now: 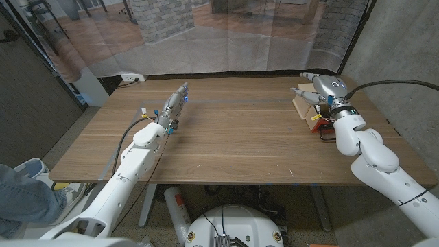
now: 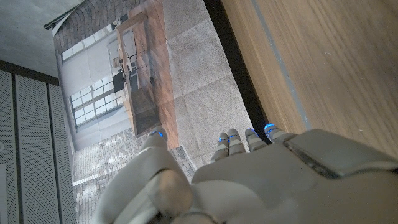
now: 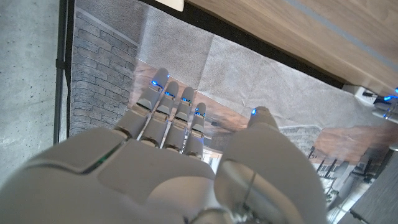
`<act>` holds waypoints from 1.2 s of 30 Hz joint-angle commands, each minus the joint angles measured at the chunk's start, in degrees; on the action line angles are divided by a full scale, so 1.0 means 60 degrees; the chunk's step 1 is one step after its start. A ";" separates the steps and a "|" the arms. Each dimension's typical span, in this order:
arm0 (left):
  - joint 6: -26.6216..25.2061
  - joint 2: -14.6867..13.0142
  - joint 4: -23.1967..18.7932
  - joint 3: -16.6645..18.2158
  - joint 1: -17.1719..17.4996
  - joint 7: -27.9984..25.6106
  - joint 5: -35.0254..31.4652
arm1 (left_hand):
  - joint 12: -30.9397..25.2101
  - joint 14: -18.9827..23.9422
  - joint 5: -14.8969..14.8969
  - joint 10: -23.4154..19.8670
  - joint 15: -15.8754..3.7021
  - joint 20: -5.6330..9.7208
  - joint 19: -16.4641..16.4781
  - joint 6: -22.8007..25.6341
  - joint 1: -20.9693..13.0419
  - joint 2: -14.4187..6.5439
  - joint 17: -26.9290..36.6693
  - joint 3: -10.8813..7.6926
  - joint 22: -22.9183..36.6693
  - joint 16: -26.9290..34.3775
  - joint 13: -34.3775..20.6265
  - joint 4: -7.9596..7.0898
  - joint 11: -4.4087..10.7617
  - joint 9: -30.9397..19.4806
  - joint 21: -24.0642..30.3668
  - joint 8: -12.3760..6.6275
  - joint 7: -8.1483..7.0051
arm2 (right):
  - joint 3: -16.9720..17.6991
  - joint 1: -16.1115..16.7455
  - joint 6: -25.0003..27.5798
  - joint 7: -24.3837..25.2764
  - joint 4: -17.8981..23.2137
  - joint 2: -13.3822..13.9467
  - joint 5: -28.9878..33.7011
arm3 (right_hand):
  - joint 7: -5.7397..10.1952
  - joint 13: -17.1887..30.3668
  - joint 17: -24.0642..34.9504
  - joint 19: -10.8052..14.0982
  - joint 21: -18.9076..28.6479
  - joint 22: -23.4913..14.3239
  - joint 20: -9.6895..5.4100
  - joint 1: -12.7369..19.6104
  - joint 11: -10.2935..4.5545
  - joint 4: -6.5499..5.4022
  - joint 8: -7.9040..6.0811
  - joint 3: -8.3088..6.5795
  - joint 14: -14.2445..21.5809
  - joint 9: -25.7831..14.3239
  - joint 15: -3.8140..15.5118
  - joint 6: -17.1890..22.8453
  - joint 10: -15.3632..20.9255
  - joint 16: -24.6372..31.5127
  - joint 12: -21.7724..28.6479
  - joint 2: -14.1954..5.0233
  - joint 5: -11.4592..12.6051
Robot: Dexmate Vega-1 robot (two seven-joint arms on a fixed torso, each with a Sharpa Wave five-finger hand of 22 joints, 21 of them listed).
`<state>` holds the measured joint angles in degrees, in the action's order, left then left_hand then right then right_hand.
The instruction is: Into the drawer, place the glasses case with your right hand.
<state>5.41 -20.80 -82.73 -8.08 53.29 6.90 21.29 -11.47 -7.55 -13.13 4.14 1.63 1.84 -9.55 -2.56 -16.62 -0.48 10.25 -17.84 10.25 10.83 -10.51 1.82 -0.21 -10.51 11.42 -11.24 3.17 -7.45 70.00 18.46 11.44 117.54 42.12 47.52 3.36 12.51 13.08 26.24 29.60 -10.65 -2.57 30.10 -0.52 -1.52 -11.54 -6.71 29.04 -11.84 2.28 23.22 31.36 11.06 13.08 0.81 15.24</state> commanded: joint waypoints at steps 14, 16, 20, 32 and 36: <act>-0.0191 -0.0152 -0.0656 0.0008 0.0272 -0.0241 -0.0114 | -0.0021 -0.0116 0.0009 0.0049 -0.0011 0.0573 -0.0730 0.0048 -0.0011 -0.0093 0.0049 0.0052 0.0022 -0.0009 -0.0040 0.0002 -0.0051 -0.0035 0.0022 -0.0017 0.0078 | -0.0453 -0.0564 -0.2288 0.1817 -0.1163 -0.1178 -0.2847 | -0.0265 -0.0021 0.0000 0.0166 -0.0066 0.0021 -0.0421 -0.0073 0.0174 -0.0059 -0.0093 -0.0003 0.0014 -0.0011 0.0078 0.0138 0.0142 0.0079 0.0114 -0.0135 0.0007; -0.0195 -0.0160 -0.0690 0.0011 0.0292 -0.0254 -0.0119 | -0.0021 -0.0116 0.0009 0.0048 -0.0007 0.0563 -0.0733 0.0044 -0.0013 -0.0095 0.0048 0.0053 0.0021 -0.0009 -0.0040 0.0004 -0.0066 -0.0035 0.0020 -0.0015 0.0083 | -0.0470 -0.0619 -0.2539 0.1819 -0.1287 -0.1276 -0.3174 | -0.0277 -0.0023 -0.0003 0.0182 -0.0068 0.0023 -0.0430 -0.0074 0.0195 -0.0059 -0.0095 -0.0003 0.0018 -0.0010 0.0085 0.0146 0.0151 0.0083 0.0118 -0.0141 0.0004; -0.0203 -0.0188 -0.0765 0.0016 0.0326 -0.0251 -0.0121 | -0.0022 -0.0117 0.0010 0.0043 -0.0008 0.0547 -0.0734 0.0042 -0.0018 -0.0100 0.0048 0.0055 0.0020 -0.0009 -0.0040 0.0007 -0.0041 -0.0035 0.0018 -0.0014 0.0077 | -0.0590 -0.0760 -0.2870 0.1866 -0.1522 -0.1440 -0.3536 | -0.0301 -0.0027 -0.0011 0.0195 -0.0085 0.0029 -0.0463 -0.0077 0.0205 -0.0060 -0.0106 -0.0002 0.0038 -0.0007 0.0083 0.0184 0.0182 0.0096 0.0130 -0.0155 -0.0004; -0.0109 -0.0227 -0.0880 0.0047 0.0441 -0.0197 -0.0081 | -0.0016 -0.0133 0.0013 0.0059 -0.0009 0.0508 -0.0754 0.0030 -0.0028 -0.0109 0.0047 0.0064 0.0018 -0.0012 -0.0040 0.0014 -0.0029 -0.0035 0.0008 -0.0008 0.0072 | -0.0878 -0.1078 -0.4002 0.2001 -0.2306 -0.2026 -0.4724 | -0.0358 -0.0041 -0.0035 0.0250 -0.0125 0.0043 -0.0485 -0.0084 0.0219 -0.0058 -0.0129 0.0007 0.0087 0.0000 0.0108 0.0276 0.0281 0.0125 0.0168 -0.0176 -0.0026; 0.0000 -0.0215 -0.0878 0.0065 0.0484 -0.0163 -0.0051 | -0.0016 -0.0135 0.0014 0.0059 -0.0021 0.0492 -0.0756 0.0029 -0.0030 -0.0112 0.0047 0.0067 0.0017 -0.0012 -0.0040 0.0016 -0.0024 -0.0035 0.0007 -0.0008 0.0062 | -0.0963 -0.1226 -0.4516 0.1860 -0.2676 -0.2226 -0.5292 | -0.0403 -0.0046 -0.0044 0.0250 -0.0147 0.0046 -0.0486 -0.0085 0.0240 -0.0057 -0.0143 0.0010 0.0081 0.0003 0.0106 0.0323 0.0283 0.0125 0.0168 -0.0186 -0.0034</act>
<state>4.32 -22.01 -87.60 -7.91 55.57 5.52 20.65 -11.47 -7.83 -13.13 4.35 1.34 1.84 -9.55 -2.56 -16.84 -0.71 10.25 -17.61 10.25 10.83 -10.51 2.06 -0.42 -10.51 11.42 -11.25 3.17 -11.91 64.57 -1.62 22.90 106.16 32.05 23.57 1.30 12.25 12.77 27.30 28.81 -10.39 -2.56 29.34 0.75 -1.51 -12.08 -6.71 29.18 -11.72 2.58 24.68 32.66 11.49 13.97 0.05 15.24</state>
